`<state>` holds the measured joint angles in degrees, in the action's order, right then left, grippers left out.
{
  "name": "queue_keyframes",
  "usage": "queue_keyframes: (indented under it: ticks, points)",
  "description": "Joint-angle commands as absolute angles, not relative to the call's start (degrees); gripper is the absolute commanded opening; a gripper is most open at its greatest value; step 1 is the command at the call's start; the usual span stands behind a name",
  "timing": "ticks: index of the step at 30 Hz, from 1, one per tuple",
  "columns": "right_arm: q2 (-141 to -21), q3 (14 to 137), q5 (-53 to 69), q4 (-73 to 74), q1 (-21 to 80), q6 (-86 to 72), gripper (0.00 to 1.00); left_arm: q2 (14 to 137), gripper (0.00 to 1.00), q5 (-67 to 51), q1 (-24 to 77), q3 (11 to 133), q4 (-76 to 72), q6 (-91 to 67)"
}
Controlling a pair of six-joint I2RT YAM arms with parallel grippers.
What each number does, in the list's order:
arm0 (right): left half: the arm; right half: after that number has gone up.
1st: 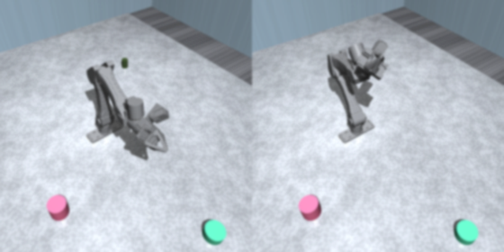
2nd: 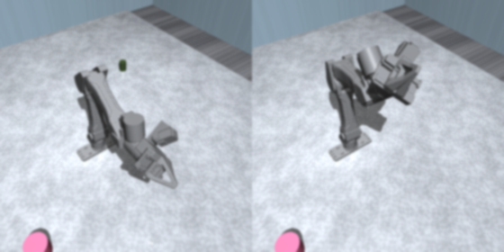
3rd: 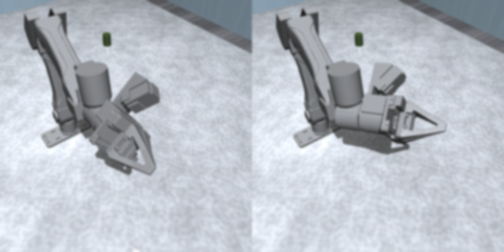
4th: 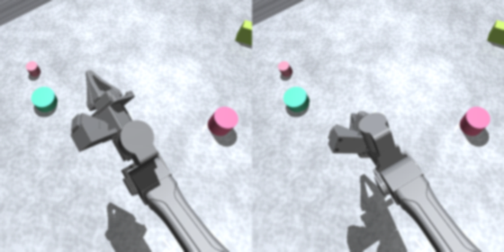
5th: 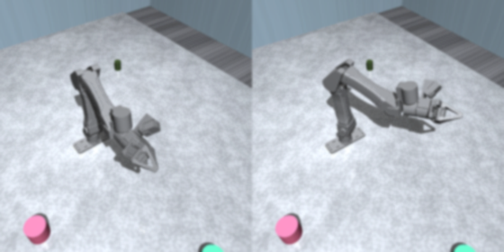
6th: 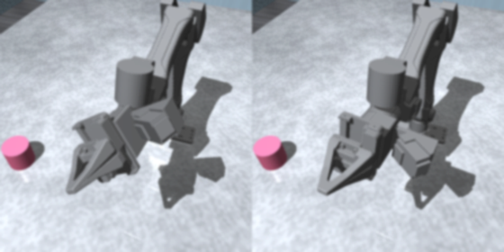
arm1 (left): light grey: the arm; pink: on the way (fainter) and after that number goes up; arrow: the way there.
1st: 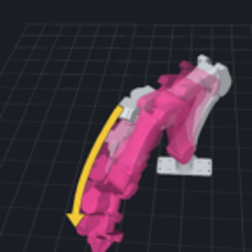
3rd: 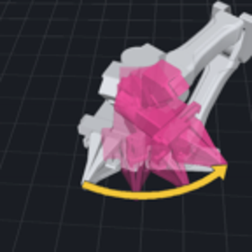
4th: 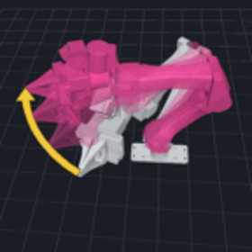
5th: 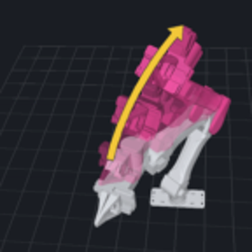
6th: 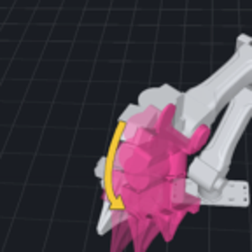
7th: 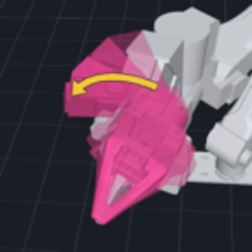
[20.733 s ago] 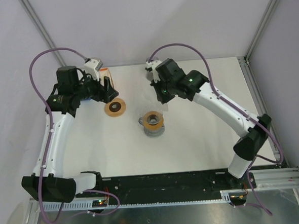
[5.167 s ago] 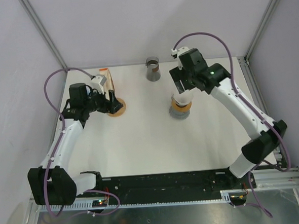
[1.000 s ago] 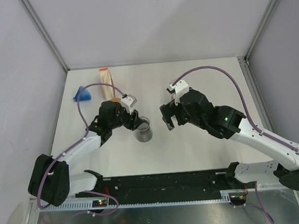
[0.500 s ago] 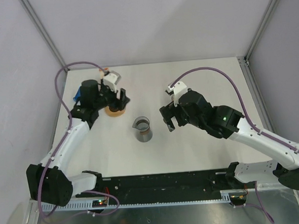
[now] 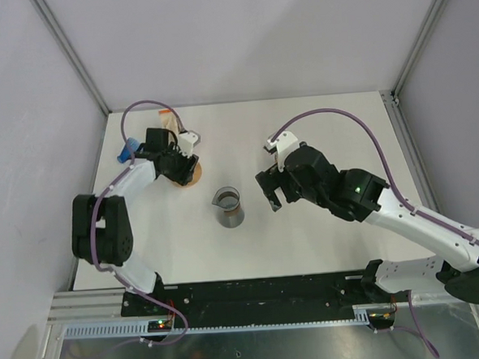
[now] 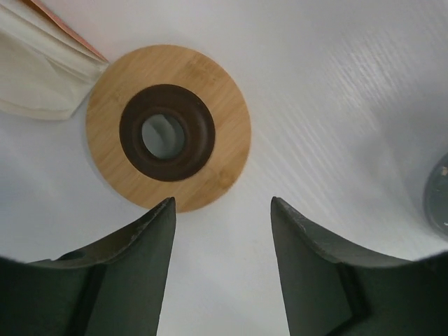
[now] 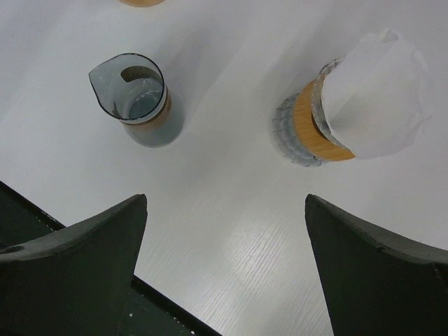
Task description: Place the coffee filter in the dripper
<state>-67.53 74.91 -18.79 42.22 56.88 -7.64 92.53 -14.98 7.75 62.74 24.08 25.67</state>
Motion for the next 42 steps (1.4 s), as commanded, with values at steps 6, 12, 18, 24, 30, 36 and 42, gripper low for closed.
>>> queue_keyframes:
  ticks: [6,12,18,24,30,36,42]
  points:
    - [-68.8,76.7,-19.5,42.9,56.3,-6.8,0.99,102.9,0.62,-11.1,7.6,73.1,24.0,29.6]
    - [-69.5,76.7,-18.9,43.1,55.8,-6.6,0.99,106.7,0.57,-11.5,8.3,74.4,24.2,30.0]
    - [-69.9,76.7,-18.5,43.2,55.4,-6.5,0.99,109.3,0.56,-11.3,8.5,76.1,25.1,29.6]
    - [-70.2,76.7,-18.4,43.4,55.2,-6.4,0.99,112.1,0.54,-12.9,9.1,76.4,26.4,29.6]
    - [-70.3,76.7,-18.2,43.7,55.1,-6.4,0.99,115.2,0.34,-14.3,9.2,78.4,28.7,28.9]
    - [-69.8,76.7,-18.3,44.1,55.1,-6.7,0.99,116.8,0.03,-18.1,8.8,80.3,32.5,28.6]
    - [-69.4,76.7,-18.2,44.1,55.3,-7.2,0.99,111.7,0.0,-22.2,8.2,79.7,33.3,25.8]
